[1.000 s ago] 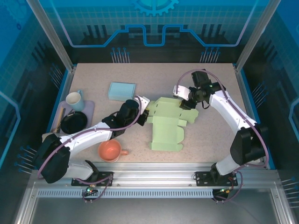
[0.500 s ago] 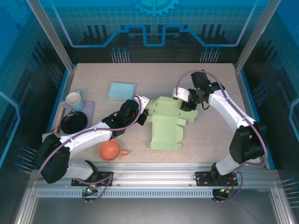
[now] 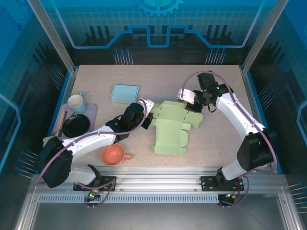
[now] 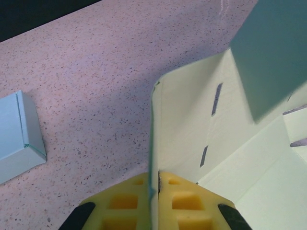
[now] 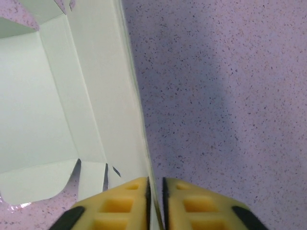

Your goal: Fold the paper box

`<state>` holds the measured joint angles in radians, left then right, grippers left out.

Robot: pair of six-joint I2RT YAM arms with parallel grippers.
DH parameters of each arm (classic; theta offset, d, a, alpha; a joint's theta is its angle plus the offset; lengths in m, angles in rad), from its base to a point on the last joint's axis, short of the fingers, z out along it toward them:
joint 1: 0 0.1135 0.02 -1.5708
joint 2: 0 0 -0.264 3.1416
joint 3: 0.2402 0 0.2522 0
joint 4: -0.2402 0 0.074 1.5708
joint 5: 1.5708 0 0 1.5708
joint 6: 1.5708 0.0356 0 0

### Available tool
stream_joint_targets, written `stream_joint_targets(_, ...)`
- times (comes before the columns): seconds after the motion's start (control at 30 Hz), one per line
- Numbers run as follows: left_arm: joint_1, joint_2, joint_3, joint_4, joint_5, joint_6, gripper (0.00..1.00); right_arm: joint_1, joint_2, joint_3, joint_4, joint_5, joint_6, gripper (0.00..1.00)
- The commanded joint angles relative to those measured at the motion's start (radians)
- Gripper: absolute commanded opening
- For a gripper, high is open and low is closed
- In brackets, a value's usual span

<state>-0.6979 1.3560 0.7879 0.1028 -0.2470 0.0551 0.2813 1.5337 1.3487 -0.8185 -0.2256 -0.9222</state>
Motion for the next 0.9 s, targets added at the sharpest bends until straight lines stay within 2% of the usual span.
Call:
stream_joint_targets(0.0, -0.006, -0.015, 0.002, 0.013, -0.029, 0.006, 0.0, 0.007, 0.012, 0.035, -0.037, -0.029, -0.003, 0.11)
stream_joint_targets(0.1, -0.006, -0.019, -0.006, 0.028, -0.041, -0.001, 0.0, 0.015, 0.016, 0.035, -0.045, -0.024, -0.004, 0.02)
stream_joint_targets(0.17, -0.006, -0.023, -0.011, 0.039, -0.061, -0.01, 0.0, 0.023, 0.027, 0.046, -0.056, -0.021, -0.004, 0.0)
stream_joint_targets(0.23, -0.005, -0.024, -0.012, 0.052, -0.111, -0.032, 0.11, 0.035, 0.05, 0.07, -0.084, -0.021, 0.009, 0.0)
stream_joint_targets(0.3, 0.003, -0.038, -0.016, 0.066, -0.169, -0.074, 0.28, 0.048, 0.09, 0.126, -0.13, -0.014, 0.05, 0.0)
stream_joint_targets(0.33, 0.01, -0.052, -0.018, 0.065, -0.183, -0.105, 0.32, 0.051, 0.109, 0.156, -0.155, -0.006, 0.077, 0.0)
stream_joint_targets(0.5, 0.129, -0.213, -0.016, -0.055, -0.12, -0.378, 0.33, 0.07, 0.217, 0.279, -0.258, 0.08, 0.177, 0.0)
stream_joint_targets(0.57, 0.146, -0.263, 0.01, -0.122, -0.113, -0.451, 0.35, 0.081, 0.233, 0.282, -0.255, 0.101, 0.188, 0.0)
stream_joint_targets(0.63, 0.146, -0.286, 0.039, -0.154, -0.059, -0.484, 0.36, 0.092, 0.239, 0.285, -0.25, 0.1, 0.195, 0.0)
stream_joint_targets(0.73, 0.144, -0.258, 0.085, -0.152, 0.047, -0.525, 0.36, 0.117, 0.239, 0.284, -0.24, 0.102, 0.203, 0.0)
stream_joint_targets(0.87, 0.132, -0.152, 0.147, -0.147, 0.13, -0.571, 0.33, 0.144, 0.242, 0.288, -0.245, 0.105, 0.214, 0.0)
